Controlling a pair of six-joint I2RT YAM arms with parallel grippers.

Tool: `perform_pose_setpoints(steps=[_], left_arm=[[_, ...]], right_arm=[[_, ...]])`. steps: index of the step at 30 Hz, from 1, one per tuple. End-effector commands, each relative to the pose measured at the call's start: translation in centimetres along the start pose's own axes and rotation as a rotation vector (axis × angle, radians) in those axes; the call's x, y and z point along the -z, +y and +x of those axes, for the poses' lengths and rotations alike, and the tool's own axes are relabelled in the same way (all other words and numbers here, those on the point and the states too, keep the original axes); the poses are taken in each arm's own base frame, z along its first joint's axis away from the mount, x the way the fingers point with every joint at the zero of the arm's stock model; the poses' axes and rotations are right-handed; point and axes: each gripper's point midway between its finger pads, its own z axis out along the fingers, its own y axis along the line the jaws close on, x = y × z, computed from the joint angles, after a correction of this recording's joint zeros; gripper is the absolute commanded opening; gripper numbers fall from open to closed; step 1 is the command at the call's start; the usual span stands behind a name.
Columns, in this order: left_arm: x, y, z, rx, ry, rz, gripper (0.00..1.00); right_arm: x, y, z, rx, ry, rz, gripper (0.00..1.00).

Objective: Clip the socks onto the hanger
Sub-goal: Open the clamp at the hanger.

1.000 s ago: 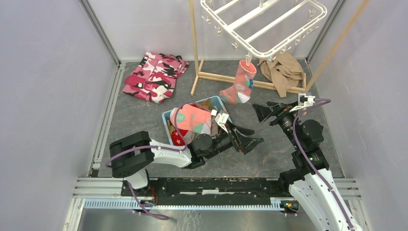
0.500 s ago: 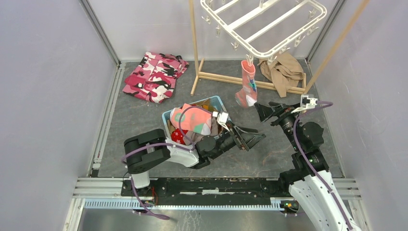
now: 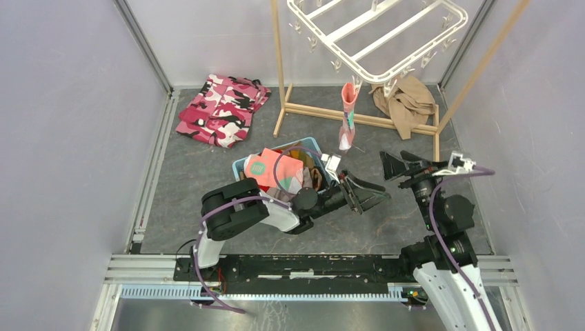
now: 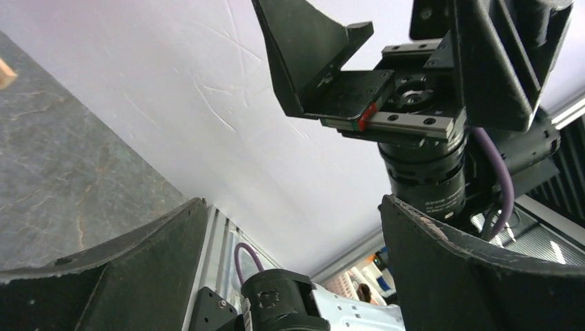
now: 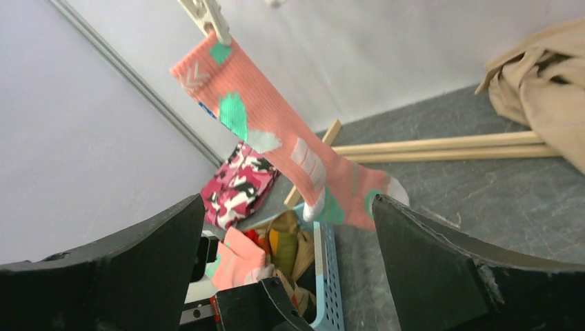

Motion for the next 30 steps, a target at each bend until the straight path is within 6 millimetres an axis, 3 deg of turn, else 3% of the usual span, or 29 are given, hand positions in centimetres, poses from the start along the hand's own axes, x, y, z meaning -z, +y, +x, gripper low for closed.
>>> perform_pose_setpoints(steps=[1,5,14,21,23,27,30], left_arm=[[-0.6,-6.3,-2.4,0.014,-0.038,0.296,1.00],[-0.9,-5.4,-2.8,0.039,-0.032,0.292,1.00],[-1.3,-4.1,-5.8,0.045,-0.074,0.279,1.00],[-0.5,-4.7,-4.8,0.020,0.002,0.310,1.00],[-0.6,-4.5,-5.3,-0.013,0.008,0.312,1.00],[-0.3,-3.6,-6.3,-0.026,0.001,0.302,1.00],[-0.5,-3.9,-6.2,-0.042,0.000,0.311,1.00]], right_arm=[[0.8,-1.2,-1.4,-0.020,-0.119,0.040,0.98],[0.4,-2.1,-1.0,-0.024,-0.108,0.086,0.98],[-2.8,-1.8,-0.4,-0.002,-0.019,0.104,0.98],[-1.5,-2.5,1.2,-0.076,-0.059,0.072,0.98],[-2.0,-2.4,1.8,-0.084,-0.066,0.035,0.98],[-3.4,-3.7,3.2,-0.093,0.024,0.126,0.98],[-3.6,-3.6,2.7,-0.068,0.026,0.133,0.98]])
